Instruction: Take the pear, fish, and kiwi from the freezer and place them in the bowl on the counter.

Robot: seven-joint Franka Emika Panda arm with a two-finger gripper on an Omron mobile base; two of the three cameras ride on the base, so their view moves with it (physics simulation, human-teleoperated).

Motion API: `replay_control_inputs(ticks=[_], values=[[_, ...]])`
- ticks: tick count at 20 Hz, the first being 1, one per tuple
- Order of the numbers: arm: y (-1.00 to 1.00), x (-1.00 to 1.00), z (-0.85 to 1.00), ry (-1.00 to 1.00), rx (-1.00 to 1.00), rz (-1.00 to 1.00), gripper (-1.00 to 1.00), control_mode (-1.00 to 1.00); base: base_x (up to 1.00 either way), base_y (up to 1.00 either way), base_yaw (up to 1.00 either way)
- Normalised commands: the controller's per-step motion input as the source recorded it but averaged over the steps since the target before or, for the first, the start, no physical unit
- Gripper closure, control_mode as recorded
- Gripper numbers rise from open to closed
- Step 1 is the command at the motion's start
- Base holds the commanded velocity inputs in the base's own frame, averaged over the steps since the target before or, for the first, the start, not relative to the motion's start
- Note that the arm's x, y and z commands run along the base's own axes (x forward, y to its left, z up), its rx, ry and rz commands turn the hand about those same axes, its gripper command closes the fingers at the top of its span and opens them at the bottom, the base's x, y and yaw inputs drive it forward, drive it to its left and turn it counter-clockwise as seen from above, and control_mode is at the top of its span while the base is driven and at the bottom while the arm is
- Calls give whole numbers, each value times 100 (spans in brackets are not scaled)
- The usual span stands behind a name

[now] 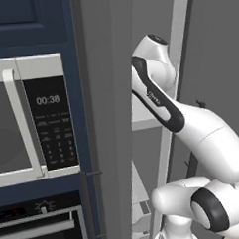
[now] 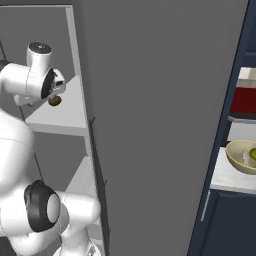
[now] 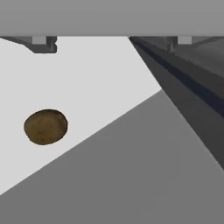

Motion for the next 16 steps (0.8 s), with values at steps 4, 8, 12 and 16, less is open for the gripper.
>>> replay_control_inputs(ticks=[4, 8, 12, 16], values=[[8, 34, -8, 0, 0, 5, -100, -100, 0, 0, 0], [6, 41, -10, 0, 0, 5, -100, -100, 0, 0, 0], [6, 45, -10, 0, 0, 4, -100, -100, 0, 0, 0], [11, 47, -13, 0, 0, 2, -100, -100, 0, 0, 0]])
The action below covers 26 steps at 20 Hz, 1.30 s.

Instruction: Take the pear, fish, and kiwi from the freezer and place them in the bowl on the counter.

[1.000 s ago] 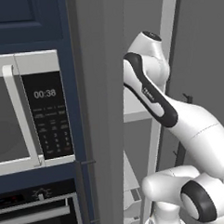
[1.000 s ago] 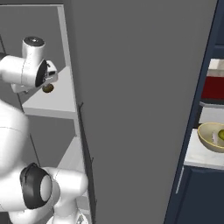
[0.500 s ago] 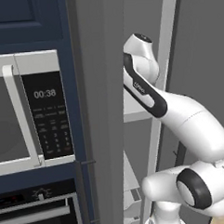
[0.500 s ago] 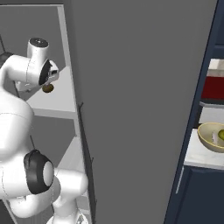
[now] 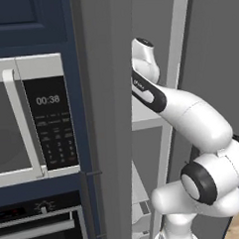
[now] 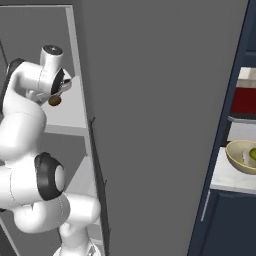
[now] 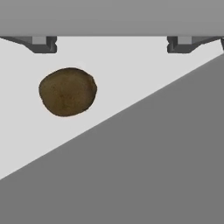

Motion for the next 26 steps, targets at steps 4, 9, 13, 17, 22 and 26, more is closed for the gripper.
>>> replay_control_inputs(ticks=[4, 9, 13, 17, 22, 26], values=[[7, 28, -19, 0, 0, 2, -100, -100, 0, 0, 0], [9, 27, -26, 0, 0, 2, -100, -100, 0, 0, 0], [4, 27, -20, 0, 0, 2, -100, -100, 0, 0, 0], [0, 32, -4, 0, 0, 0, -100, -100, 0, 0, 0], [1, 11, -9, 0, 0, 0, -100, -100, 0, 0, 0], [7, 0, -16, 0, 0, 0, -100, -100, 0, 0, 0]])
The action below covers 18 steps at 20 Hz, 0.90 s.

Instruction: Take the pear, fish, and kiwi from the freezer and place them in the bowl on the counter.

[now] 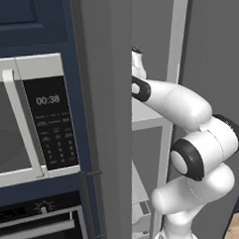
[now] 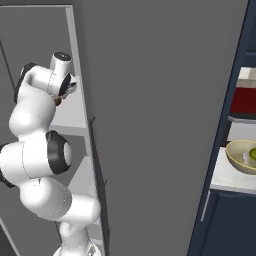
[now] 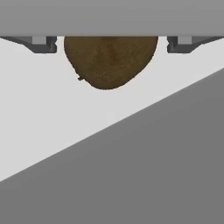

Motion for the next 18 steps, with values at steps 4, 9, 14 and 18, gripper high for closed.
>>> replay_control_inputs(ticks=[4, 9, 14, 18], values=[[10, 2, -20, 0, 0, 0, -100, -100, 0, 0, 0], [6, 1, -5, 0, 0, 0, 100, -100, 0, 0, 0], [-3, -2, 0, 0, 0, 0, 100, -100, 0, 0, 0], [-49, -39, 10, -6, 0, -6, 100, -100, 0, 0, 0]])
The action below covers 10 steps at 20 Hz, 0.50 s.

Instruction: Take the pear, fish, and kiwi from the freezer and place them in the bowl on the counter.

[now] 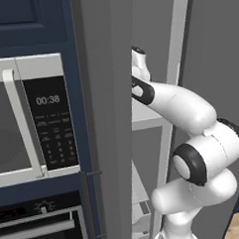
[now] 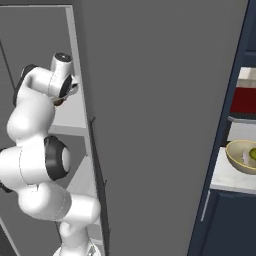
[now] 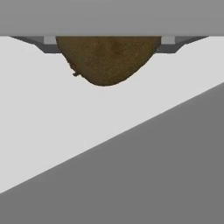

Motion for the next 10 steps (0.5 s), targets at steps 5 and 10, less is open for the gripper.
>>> replay_control_inputs(ticks=[5, 10], values=[[-52, -54, 10, -6, 0, -13, 100, -100, 0, 0, 0], [-8, -54, 1, -7, 0, -25, 100, -100, 0, 0, 0]])
